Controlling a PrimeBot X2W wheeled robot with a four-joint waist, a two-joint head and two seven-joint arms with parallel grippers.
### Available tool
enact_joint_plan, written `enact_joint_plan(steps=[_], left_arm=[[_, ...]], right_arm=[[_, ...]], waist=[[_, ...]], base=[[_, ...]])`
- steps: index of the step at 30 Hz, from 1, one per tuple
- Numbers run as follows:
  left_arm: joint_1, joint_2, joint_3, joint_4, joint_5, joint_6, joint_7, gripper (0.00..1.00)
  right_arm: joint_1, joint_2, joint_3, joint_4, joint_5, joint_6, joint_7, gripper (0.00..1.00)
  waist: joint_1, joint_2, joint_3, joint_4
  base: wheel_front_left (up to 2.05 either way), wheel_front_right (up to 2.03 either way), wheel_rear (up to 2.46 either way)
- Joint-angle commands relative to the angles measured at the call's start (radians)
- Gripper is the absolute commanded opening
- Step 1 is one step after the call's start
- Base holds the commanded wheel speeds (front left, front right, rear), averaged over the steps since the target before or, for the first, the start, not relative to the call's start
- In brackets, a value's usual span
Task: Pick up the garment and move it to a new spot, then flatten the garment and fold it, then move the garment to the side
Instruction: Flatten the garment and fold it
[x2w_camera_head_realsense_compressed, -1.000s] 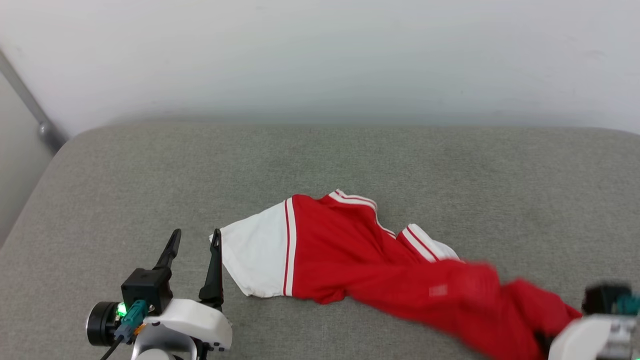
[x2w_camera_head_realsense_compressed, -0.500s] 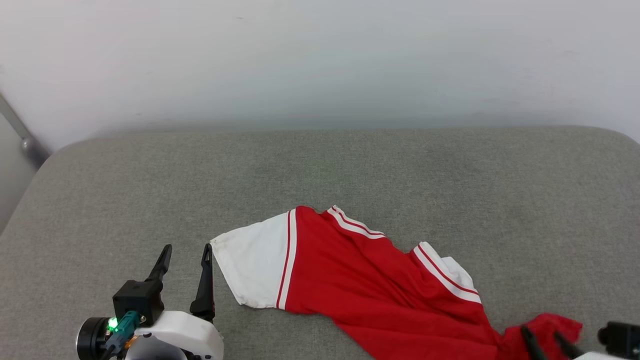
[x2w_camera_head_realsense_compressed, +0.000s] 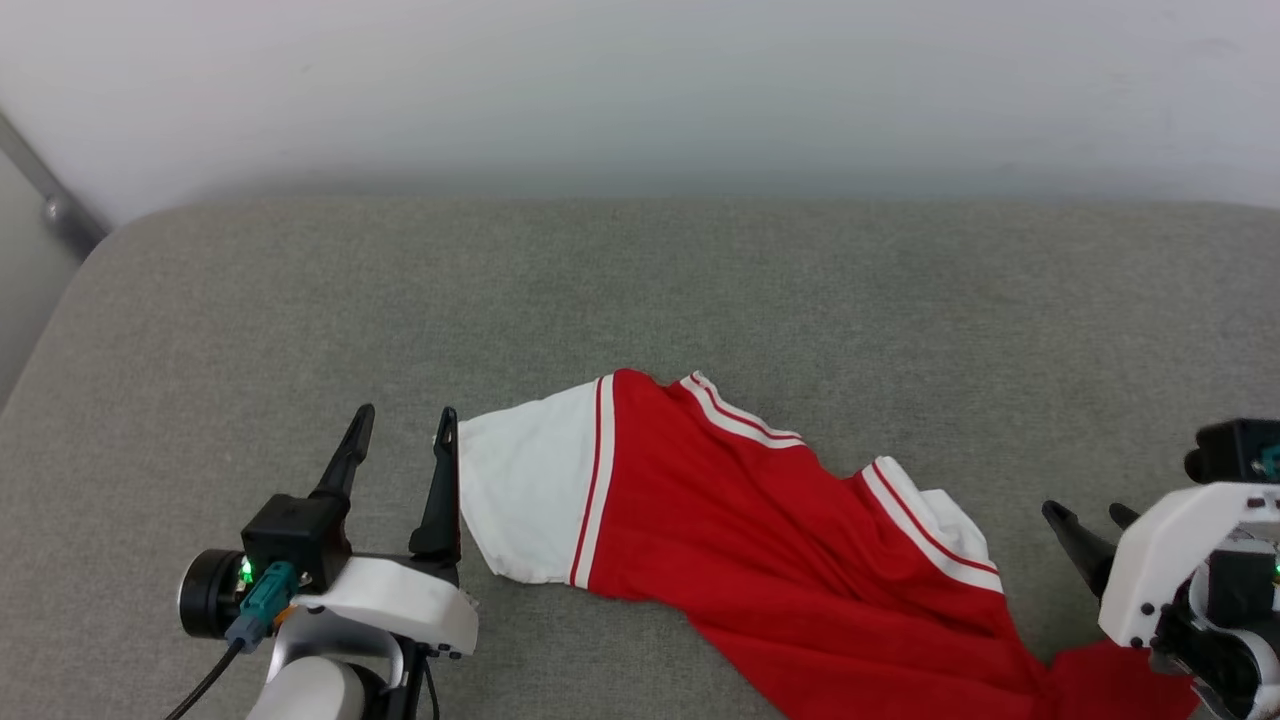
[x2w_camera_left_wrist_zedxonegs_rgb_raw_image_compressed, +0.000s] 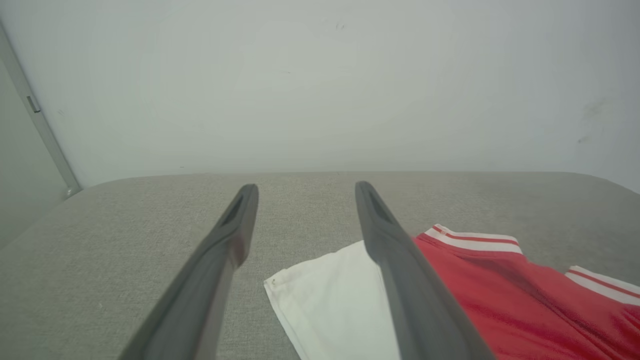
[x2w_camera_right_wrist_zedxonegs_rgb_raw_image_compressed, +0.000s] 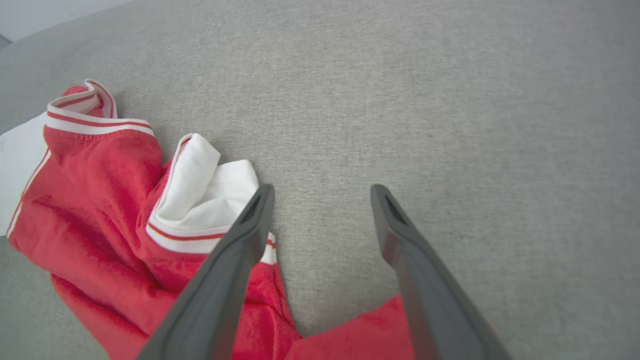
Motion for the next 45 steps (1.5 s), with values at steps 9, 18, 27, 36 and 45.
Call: enact_joint_plan(steps=[9, 18, 27, 36, 45], left_arm=[[-0.111, -0.041, -0.019, 0.038, 0.01, -0.035, -0.046, 1.0], [-0.135, -0.056, -0.015, 0.088, 0.011, -0.048, -0.066, 1.0], [-0.084, -0.044, 0.004, 0.111, 0.007, -0.036, -0.072, 1.0], [-0.056, -0.034, 0.002, 0.103, 0.003, -0.03, -0.069, 1.0], [-0.018, -0.018, 0.012, 0.093, -0.011, -0.015, -0.055, 1.0]], right_arm=[[-0.177, -0.028, 0.162, 0.075, 0.025, 0.0, 0.302, 1.0], [-0.194, -0.041, 0.239, 0.189, 0.055, 0.0, 0.417, 0.11], [-0.254, -0.093, 0.191, 0.06, 0.022, 0.0, 0.217, 0.0], [-0.119, -0.041, -0.19, 0.076, -0.062, 0.0, 0.07, 0.0], [0.03, 0.089, -0.331, 0.163, -0.098, 0.0, -0.054, 1.0]], waist=[[-0.0001, 0.0, 0.149, 0.093], [-0.0001, 0.0, 0.168, 0.111], [-0.0001, 0.0, 0.098, 0.067], [-0.0001, 0.0, 0.061, 0.033], [-0.0001, 0.0, 0.047, -0.001]], base=[[0.0, 0.0, 0.0], [0.0, 0.0, 0.0], [0.0, 0.0, 0.0], [0.0, 0.0, 0.0], [0.0, 0.0, 0.0]])
